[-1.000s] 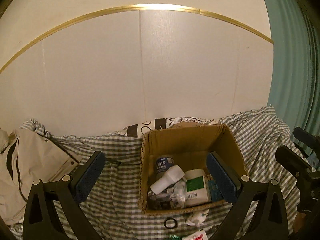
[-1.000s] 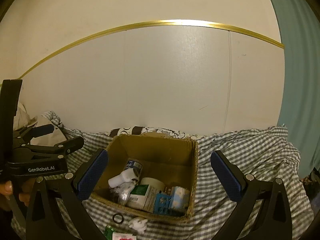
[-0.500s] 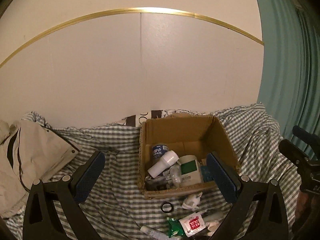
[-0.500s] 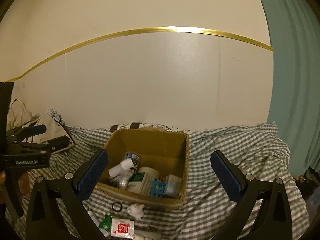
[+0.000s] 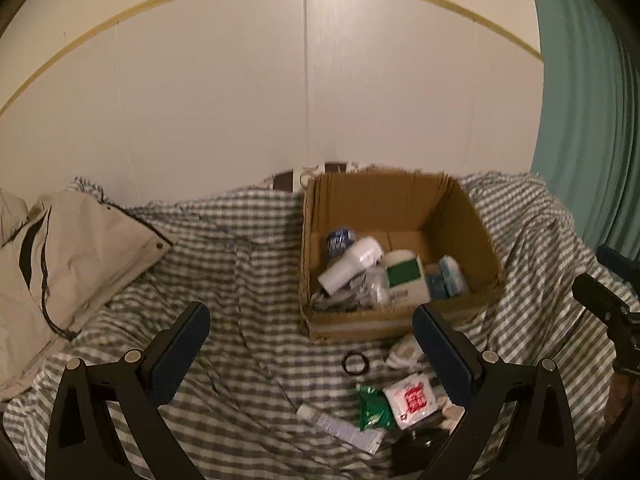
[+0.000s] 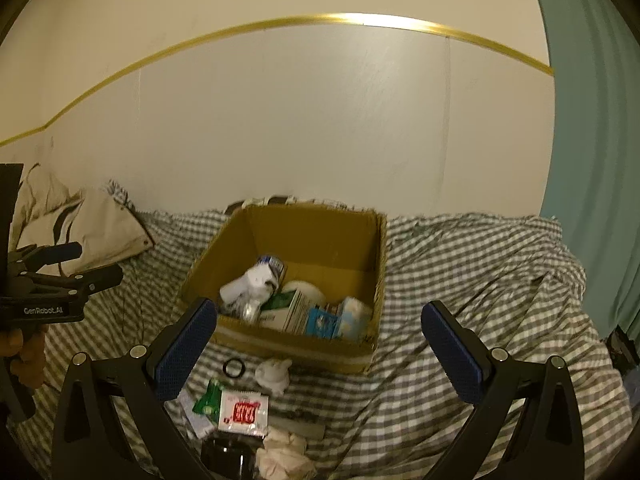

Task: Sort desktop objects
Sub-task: 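Move both tools back toward the remaining items in front of the box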

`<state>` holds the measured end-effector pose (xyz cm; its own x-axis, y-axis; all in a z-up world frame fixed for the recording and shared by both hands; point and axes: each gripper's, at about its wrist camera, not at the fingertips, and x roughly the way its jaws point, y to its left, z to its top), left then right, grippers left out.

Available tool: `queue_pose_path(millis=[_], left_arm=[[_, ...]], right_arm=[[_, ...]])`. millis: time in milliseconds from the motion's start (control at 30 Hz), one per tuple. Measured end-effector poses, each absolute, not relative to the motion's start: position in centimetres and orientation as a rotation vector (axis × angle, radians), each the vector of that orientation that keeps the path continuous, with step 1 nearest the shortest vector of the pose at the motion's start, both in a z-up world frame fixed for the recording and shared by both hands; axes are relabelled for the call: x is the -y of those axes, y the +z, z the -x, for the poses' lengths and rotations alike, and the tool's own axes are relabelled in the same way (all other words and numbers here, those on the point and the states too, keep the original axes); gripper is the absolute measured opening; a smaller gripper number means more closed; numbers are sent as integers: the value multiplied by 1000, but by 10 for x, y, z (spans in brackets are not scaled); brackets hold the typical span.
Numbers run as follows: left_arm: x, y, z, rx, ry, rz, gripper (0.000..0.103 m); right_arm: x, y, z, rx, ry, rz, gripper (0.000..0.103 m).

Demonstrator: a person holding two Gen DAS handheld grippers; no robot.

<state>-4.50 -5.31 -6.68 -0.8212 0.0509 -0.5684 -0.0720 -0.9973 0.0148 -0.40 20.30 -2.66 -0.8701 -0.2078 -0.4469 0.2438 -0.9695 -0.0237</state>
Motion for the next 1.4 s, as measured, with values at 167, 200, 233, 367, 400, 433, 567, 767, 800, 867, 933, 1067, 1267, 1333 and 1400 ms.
queue_pose_path(millis=[167,200,233,367,400,433,567,767,800,867,933,1067,1267,1333,1400], left_arm=[[52,-90,49,-111,2937,998,103],[53,-94,51,-107,2935,1018,103],[55,-98,53,-94,2930,1038,103],[61,-116,61,-48,2922,1128,103],[62,-122,63,-25,2913,1160,102],[63,-126,64,-11,2905,1181,101],[62,-152,73,18,2863,1298,94],[61,-190,85,107,2760,1476,79],[61,-197,87,117,2745,1501,77],[61,-208,90,131,2722,1557,75],[63,-218,93,155,2704,1603,75],[66,-236,99,186,2664,1695,71],[68,-259,106,221,2594,1808,70],[66,-263,108,223,2583,1827,70],[66,-267,110,230,2574,1850,70]], right_arm=[[-194,-48,8,-150,-2796,-741,103],[-193,-52,9,-159,-2789,-760,103],[-191,-57,11,-169,-2782,-782,103],[-184,-73,18,-181,-2754,-842,103],[-182,-77,20,-186,-2746,-853,103],[-180,-81,22,-192,-2740,-865,103],[-170,-99,29,-209,-2715,-922,103],[-162,-124,40,-208,-2667,-1013,103],[-162,-129,43,-202,-2657,-1034,103],[-161,-136,47,-195,-2643,-1065,103],[-159,-144,51,-190,-2622,-1103,103],[-150,-162,57,-213,-2564,-1169,103],[-135,-180,61,-262,-2490,-1231,102],[-131,-186,63,-268,-2466,-1248,102],[-128,-190,66,-277,-2445,-1267,102]])
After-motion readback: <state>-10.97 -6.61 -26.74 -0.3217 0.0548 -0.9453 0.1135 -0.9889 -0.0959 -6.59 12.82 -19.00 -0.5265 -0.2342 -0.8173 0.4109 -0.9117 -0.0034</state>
